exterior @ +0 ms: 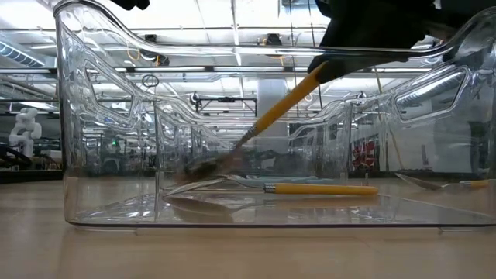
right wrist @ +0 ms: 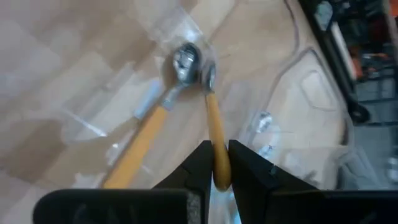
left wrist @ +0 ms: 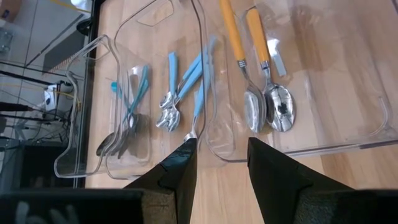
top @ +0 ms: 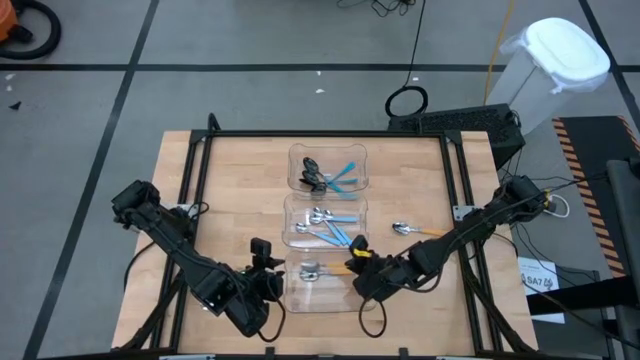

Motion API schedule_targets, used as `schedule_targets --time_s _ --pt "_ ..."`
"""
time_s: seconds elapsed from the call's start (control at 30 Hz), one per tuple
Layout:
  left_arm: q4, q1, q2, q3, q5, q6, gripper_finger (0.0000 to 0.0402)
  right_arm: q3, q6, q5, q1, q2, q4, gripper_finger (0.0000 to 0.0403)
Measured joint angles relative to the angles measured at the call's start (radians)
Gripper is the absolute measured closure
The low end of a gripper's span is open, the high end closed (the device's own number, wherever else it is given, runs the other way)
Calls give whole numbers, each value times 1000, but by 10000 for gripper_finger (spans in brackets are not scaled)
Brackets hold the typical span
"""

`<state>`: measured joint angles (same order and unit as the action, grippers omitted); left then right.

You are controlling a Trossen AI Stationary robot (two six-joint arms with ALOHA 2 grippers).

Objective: Sort silverware by color (type)
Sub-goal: Put the yellow spoon into the bottom transparent bin

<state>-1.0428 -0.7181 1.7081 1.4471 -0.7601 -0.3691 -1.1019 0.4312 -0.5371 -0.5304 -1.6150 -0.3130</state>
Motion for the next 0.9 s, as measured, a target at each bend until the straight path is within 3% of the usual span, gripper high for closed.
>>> schedule_targets --time_s 0.3,0.67,0.9 --pt "0 0 0 0 0 -1 261 0 -70 98 14 0 22 349" --pt "0 0 0 0 0 -3 261 0 -151 157 32 0 53 298" --pt "0 0 0 0 0 -3 261 0 -289 255 47 0 53 276"
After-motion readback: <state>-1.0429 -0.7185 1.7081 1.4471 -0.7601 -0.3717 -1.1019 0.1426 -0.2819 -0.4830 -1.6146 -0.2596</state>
